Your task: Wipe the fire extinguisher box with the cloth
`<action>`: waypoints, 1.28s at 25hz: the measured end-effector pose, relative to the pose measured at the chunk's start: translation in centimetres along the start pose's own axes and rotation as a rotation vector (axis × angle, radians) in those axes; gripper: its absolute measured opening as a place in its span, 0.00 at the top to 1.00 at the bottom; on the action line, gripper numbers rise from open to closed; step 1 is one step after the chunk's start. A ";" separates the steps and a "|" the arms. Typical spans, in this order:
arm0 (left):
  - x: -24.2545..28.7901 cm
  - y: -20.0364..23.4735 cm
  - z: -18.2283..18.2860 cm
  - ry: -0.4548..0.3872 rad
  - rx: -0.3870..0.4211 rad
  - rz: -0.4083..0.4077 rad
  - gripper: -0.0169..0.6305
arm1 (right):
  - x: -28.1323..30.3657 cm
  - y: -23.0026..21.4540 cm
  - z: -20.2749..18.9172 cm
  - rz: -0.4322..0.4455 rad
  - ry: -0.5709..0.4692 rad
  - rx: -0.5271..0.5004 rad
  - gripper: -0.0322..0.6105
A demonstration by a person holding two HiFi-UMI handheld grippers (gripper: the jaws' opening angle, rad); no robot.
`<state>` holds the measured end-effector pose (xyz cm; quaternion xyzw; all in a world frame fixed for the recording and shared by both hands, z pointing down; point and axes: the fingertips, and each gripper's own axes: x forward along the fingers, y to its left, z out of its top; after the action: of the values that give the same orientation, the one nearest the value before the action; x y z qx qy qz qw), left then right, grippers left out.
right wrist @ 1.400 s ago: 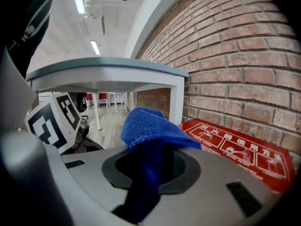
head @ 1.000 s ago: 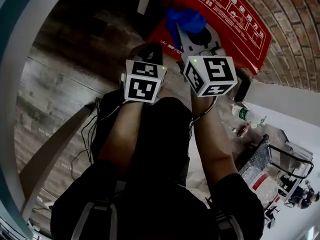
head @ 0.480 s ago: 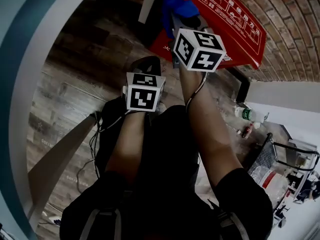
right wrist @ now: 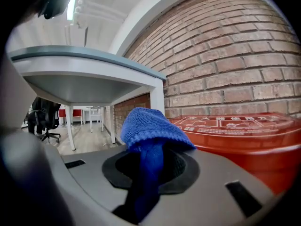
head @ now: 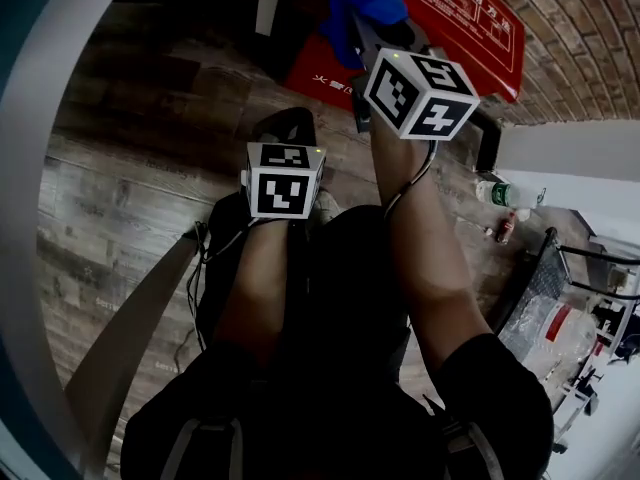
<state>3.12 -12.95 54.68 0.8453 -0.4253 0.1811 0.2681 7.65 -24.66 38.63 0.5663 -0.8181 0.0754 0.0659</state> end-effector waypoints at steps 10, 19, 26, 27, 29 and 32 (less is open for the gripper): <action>2.4 -6.4 -1.3 0.041 0.060 -0.138 0.97 | -8.7 -9.1 0.8 -0.241 -0.027 -0.015 0.80; 2.3 -10.8 -2.7 0.060 0.095 -0.216 0.97 | -20.0 -20.0 -2.3 -0.586 -0.059 0.166 0.80; 2.0 -13.1 -2.8 0.056 0.124 -0.242 0.97 | -20.6 -19.8 -3.5 -0.549 -0.013 0.135 0.80; 1.9 -13.1 -2.9 0.057 0.129 -0.240 0.97 | -20.4 -19.7 -3.6 -0.545 -0.008 0.131 0.80; 1.7 -12.8 -3.0 0.056 0.131 -0.230 0.97 | -20.0 -19.6 -4.0 -0.537 0.003 0.129 0.80; 1.5 -12.0 -2.9 0.052 0.124 -0.213 0.97 | -19.1 -19.6 -4.7 -0.526 0.019 0.137 0.80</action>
<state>13.55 -6.18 54.14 0.8956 -0.3138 0.1994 0.2442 32.76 -13.03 40.50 0.7618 -0.6351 0.1159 0.0526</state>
